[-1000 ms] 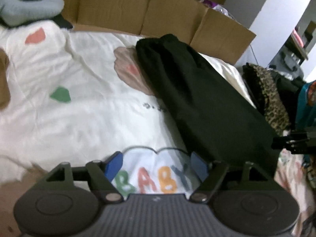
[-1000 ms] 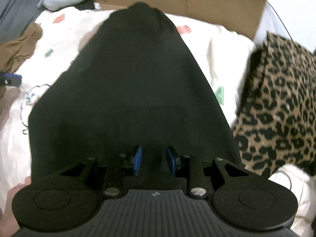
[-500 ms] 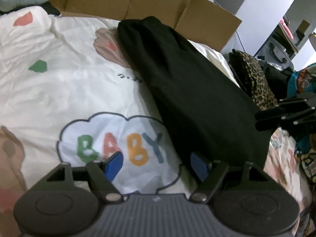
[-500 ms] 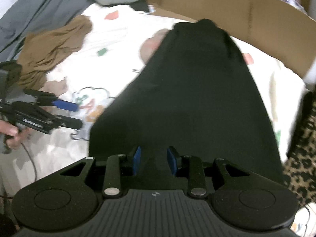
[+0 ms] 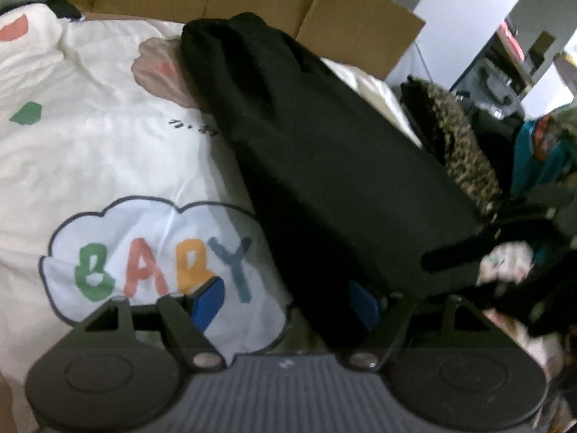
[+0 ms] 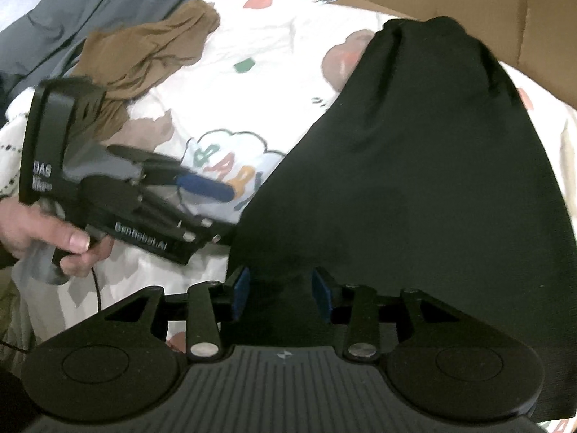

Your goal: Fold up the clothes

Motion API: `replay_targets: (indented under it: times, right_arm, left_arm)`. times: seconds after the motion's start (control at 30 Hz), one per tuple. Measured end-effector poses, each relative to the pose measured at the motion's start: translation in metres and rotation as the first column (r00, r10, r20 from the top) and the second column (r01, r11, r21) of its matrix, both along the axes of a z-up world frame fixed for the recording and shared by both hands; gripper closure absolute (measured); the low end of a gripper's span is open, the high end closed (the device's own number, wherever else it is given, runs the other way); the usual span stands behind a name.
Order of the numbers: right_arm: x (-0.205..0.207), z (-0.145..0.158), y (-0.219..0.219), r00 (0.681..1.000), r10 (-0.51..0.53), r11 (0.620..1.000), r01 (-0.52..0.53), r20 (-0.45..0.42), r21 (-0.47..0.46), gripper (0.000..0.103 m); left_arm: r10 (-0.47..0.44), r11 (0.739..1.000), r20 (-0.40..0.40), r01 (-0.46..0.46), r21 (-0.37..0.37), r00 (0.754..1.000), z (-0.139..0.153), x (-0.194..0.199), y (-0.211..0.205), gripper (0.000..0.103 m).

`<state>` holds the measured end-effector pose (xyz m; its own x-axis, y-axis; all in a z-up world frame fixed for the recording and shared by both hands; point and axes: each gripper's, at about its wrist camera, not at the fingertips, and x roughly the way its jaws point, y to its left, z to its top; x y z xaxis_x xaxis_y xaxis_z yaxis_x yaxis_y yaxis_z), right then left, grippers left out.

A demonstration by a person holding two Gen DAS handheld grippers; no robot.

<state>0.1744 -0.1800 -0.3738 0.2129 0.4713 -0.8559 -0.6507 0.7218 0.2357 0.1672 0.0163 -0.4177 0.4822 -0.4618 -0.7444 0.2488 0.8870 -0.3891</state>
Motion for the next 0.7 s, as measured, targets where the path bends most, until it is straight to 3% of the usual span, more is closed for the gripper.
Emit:
replay_targets:
  times: [0.2,0.37,0.4,0.43,0.5,0.7]
  right_arm:
    - [-0.013,-0.014,0.018,0.998,0.054,0.999,-0.054,-0.011,-0.001,0.049]
    - [-0.018,-0.025,0.029,0.998,0.062,0.998,-0.061,0.022,-0.035,0.051]
    - [-0.018,-0.026,0.03,0.997,0.07,0.997,-0.069,0.031,-0.046,0.06]
    - [-0.018,-0.028,0.03,0.996,0.079,0.995,-0.076,0.041,-0.057,0.079]
    - [-0.014,-0.028,0.023,0.997,0.065,0.996,-0.063,0.036,-0.058,0.093]
    - [0.002,-0.02,0.002,1.0,-0.005,1.0,0.005,0.016,-0.031,0.101]
  left_arm:
    - [-0.011,1.0,0.01,0.011,0.002,1.0,0.0,0.003,-0.006,0.024]
    - [-0.02,1.0,0.012,0.019,0.023,1.0,-0.001,0.004,-0.009,0.024]
    - [-0.021,0.999,0.013,0.021,0.027,1.0,-0.001,0.004,-0.01,0.024]
    - [-0.023,0.999,0.013,0.023,0.031,1.0,-0.002,0.004,-0.011,0.024]
    - [-0.027,0.999,0.014,0.026,0.039,1.0,-0.002,0.005,-0.012,0.023]
    - [-0.052,0.995,0.027,0.049,0.086,0.998,-0.006,0.008,-0.023,0.023]
